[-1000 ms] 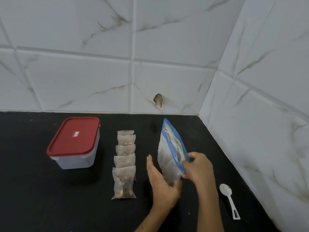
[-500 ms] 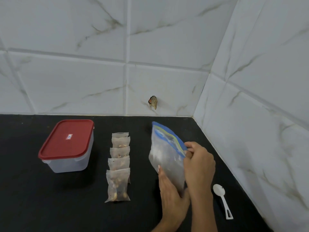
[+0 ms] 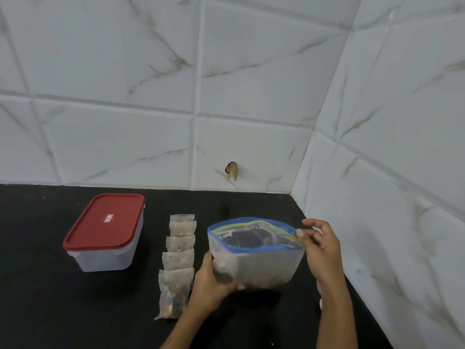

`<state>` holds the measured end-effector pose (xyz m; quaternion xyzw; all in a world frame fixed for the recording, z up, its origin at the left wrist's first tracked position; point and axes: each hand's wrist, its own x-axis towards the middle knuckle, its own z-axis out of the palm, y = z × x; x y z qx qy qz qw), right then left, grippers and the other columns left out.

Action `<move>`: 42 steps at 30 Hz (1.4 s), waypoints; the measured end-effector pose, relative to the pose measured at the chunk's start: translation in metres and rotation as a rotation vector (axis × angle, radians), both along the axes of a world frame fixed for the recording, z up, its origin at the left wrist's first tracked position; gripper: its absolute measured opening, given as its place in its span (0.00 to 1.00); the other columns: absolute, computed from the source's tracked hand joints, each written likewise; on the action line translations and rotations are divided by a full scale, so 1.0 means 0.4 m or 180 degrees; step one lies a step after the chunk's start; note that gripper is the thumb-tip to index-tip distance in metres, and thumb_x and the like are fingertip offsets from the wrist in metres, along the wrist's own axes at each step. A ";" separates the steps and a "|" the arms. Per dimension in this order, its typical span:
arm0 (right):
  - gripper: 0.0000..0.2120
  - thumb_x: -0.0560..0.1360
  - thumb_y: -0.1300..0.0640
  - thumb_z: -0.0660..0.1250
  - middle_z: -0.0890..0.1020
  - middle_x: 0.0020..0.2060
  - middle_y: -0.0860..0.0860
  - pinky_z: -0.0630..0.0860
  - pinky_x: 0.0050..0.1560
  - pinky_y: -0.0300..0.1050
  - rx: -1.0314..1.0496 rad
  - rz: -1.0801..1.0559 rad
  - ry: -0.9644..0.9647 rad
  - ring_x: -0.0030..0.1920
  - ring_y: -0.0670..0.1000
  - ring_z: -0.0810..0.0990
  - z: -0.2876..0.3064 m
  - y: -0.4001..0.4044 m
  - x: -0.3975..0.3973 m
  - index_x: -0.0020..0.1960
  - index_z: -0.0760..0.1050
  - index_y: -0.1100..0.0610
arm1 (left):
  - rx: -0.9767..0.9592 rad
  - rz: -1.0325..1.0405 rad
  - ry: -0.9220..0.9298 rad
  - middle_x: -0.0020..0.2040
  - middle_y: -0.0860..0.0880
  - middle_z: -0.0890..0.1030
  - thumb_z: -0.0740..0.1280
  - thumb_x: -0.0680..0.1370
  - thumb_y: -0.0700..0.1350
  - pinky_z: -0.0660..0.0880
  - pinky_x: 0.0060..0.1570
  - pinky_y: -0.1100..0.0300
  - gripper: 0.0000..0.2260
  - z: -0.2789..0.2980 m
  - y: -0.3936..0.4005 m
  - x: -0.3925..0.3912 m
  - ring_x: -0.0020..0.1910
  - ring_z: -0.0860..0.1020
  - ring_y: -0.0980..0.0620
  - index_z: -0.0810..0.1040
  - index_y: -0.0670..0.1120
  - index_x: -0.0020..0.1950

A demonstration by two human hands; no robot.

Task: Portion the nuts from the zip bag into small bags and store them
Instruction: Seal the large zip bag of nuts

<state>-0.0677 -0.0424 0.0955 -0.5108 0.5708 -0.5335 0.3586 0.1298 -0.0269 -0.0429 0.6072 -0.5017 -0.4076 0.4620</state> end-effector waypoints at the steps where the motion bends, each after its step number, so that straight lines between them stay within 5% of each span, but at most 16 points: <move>1: 0.08 0.76 0.64 0.66 0.81 0.40 0.49 0.73 0.43 0.37 -0.0015 -0.0132 0.0029 0.44 0.47 0.79 -0.003 -0.002 -0.008 0.53 0.73 0.54 | 0.0010 -0.0069 0.0056 0.56 0.56 0.79 0.83 0.58 0.48 0.76 0.52 0.64 0.36 -0.005 0.003 0.000 0.57 0.77 0.58 0.71 0.53 0.61; 4: 0.08 0.75 0.63 0.67 0.81 0.40 0.51 0.71 0.39 0.40 -0.0120 -0.0726 0.0461 0.42 0.52 0.79 -0.010 -0.010 -0.034 0.52 0.73 0.55 | -0.0062 -0.0151 -0.0006 0.46 0.54 0.84 0.81 0.61 0.43 0.77 0.46 0.67 0.22 -0.016 0.020 -0.009 0.46 0.81 0.60 0.78 0.52 0.51; 7: 0.06 0.76 0.54 0.66 0.82 0.45 0.53 0.71 0.42 0.42 -0.0100 -0.0671 0.1042 0.45 0.52 0.79 -0.012 -0.013 -0.036 0.52 0.75 0.54 | -0.0043 -0.0156 -0.0025 0.44 0.54 0.84 0.81 0.62 0.43 0.77 0.45 0.67 0.18 -0.035 0.035 -0.022 0.44 0.81 0.61 0.79 0.52 0.48; 10: 0.19 0.67 0.38 0.70 0.80 0.54 0.44 0.71 0.61 0.50 -0.0027 0.0056 0.1439 0.60 0.49 0.75 0.008 -0.006 0.009 0.54 0.76 0.46 | 0.0021 -0.0133 -0.0057 0.45 0.55 0.84 0.79 0.65 0.42 0.76 0.46 0.69 0.18 -0.043 0.045 -0.028 0.46 0.81 0.62 0.78 0.53 0.49; 12: 0.31 0.60 0.34 0.73 0.71 0.65 0.41 0.54 0.73 0.56 -0.0014 0.0614 0.2120 0.71 0.47 0.62 0.027 -0.007 0.050 0.60 0.73 0.42 | 0.0056 -0.0192 -0.0082 0.47 0.55 0.83 0.78 0.66 0.42 0.77 0.49 0.68 0.17 -0.044 0.048 -0.028 0.48 0.80 0.64 0.78 0.54 0.50; 14: 0.36 0.59 0.35 0.75 0.64 0.72 0.41 0.40 0.74 0.54 0.0029 0.1189 0.2490 0.75 0.45 0.51 0.044 -0.014 0.094 0.65 0.69 0.40 | 0.0107 -0.0253 -0.0081 0.48 0.54 0.84 0.78 0.67 0.42 0.78 0.53 0.62 0.17 -0.043 0.052 -0.024 0.50 0.81 0.61 0.78 0.54 0.51; 16: 0.35 0.61 0.38 0.76 0.67 0.70 0.43 0.37 0.74 0.55 0.0186 0.1610 0.2661 0.76 0.46 0.50 0.057 -0.020 0.130 0.65 0.70 0.41 | 0.0159 -0.0260 -0.0048 0.48 0.53 0.84 0.78 0.67 0.42 0.78 0.54 0.58 0.17 -0.040 0.056 -0.020 0.50 0.81 0.60 0.79 0.52 0.52; 24: 0.08 0.74 0.50 0.68 0.80 0.55 0.44 0.50 0.72 0.57 0.0110 0.1874 0.3209 0.63 0.47 0.71 0.084 -0.003 0.187 0.53 0.80 0.46 | 0.0149 -0.0172 0.0098 0.47 0.50 0.85 0.77 0.69 0.44 0.80 0.50 0.59 0.12 -0.039 0.070 -0.023 0.47 0.82 0.57 0.80 0.48 0.50; 30: 0.08 0.78 0.52 0.64 0.81 0.54 0.43 0.58 0.61 0.48 -0.0147 0.1616 0.3076 0.58 0.46 0.73 0.090 -0.015 0.172 0.53 0.81 0.48 | 0.0182 0.0121 0.0202 0.43 0.46 0.85 0.76 0.70 0.42 0.79 0.50 0.47 0.08 -0.041 0.076 -0.023 0.45 0.84 0.49 0.82 0.43 0.47; 37: 0.06 0.77 0.53 0.66 0.83 0.47 0.44 0.70 0.62 0.56 -0.0340 0.1798 0.2460 0.52 0.47 0.78 0.062 -0.012 0.163 0.51 0.81 0.48 | -0.0094 0.0184 0.0156 0.56 0.55 0.79 0.79 0.62 0.47 0.78 0.55 0.57 0.29 0.053 0.098 -0.028 0.56 0.78 0.57 0.72 0.55 0.60; 42: 0.07 0.76 0.52 0.66 0.84 0.47 0.45 0.73 0.60 0.51 -0.0474 0.1957 0.2498 0.50 0.43 0.79 0.067 -0.004 0.171 0.53 0.81 0.48 | -0.0354 -0.0184 0.0385 0.49 0.49 0.84 0.79 0.64 0.51 0.80 0.48 0.57 0.22 0.154 0.097 -0.021 0.50 0.82 0.52 0.78 0.47 0.54</move>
